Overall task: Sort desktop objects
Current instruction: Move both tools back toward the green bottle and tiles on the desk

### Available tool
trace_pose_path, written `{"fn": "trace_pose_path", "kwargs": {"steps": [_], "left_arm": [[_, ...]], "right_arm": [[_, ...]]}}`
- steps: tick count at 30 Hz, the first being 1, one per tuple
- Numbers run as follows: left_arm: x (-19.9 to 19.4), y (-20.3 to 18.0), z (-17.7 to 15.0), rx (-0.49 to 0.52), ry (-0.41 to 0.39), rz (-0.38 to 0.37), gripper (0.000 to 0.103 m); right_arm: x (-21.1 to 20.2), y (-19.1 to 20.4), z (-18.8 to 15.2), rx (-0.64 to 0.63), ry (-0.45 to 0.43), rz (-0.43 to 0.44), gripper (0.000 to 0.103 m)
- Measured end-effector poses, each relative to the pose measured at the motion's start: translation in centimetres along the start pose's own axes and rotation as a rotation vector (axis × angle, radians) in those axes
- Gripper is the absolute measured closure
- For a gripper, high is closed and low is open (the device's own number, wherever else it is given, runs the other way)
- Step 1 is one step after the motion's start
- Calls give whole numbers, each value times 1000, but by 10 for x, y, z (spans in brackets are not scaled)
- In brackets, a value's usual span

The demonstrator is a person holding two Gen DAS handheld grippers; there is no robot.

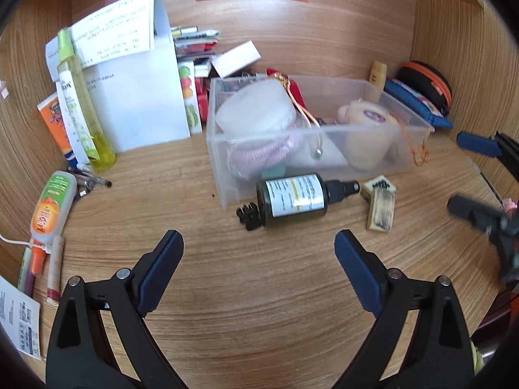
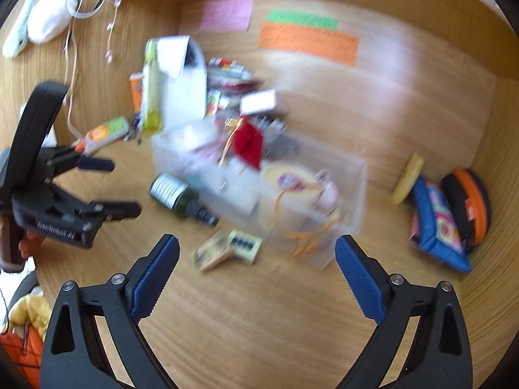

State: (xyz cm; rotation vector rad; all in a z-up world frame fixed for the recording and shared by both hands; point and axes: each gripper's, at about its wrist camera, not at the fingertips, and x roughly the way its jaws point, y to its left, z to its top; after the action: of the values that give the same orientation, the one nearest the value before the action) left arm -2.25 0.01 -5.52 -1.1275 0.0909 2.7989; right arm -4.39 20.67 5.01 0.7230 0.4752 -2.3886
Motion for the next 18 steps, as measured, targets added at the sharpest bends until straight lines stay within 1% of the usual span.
{"fn": "trace_pose_path", "kwargs": {"steps": [3, 6, 11, 13, 14, 15, 16, 18], "left_arm": [[7, -5, 0, 11, 21, -3, 8], [13, -10, 4, 20, 31, -11, 8], [21, -14, 13, 13, 30, -26, 8], [25, -13, 17, -1, 35, -31, 8], [26, -13, 17, -5, 35, -33, 8], [28, -13, 19, -10, 35, -34, 8], [28, -13, 20, -13, 33, -36, 8], [30, -12, 21, -21, 32, -48, 8]], "right_arm": [[8, 9, -7, -23, 36, 50, 7], [19, 18, -11, -53, 81, 84, 7], [39, 25, -9, -101, 131, 104, 9], [44, 25, -8, -109, 142, 103, 12], [47, 26, -7, -118, 151, 99, 16], [51, 27, -7, -130, 162, 95, 25], [54, 27, -7, -137, 169, 88, 30], [60, 28, -7, -152, 188, 84, 33]]}}
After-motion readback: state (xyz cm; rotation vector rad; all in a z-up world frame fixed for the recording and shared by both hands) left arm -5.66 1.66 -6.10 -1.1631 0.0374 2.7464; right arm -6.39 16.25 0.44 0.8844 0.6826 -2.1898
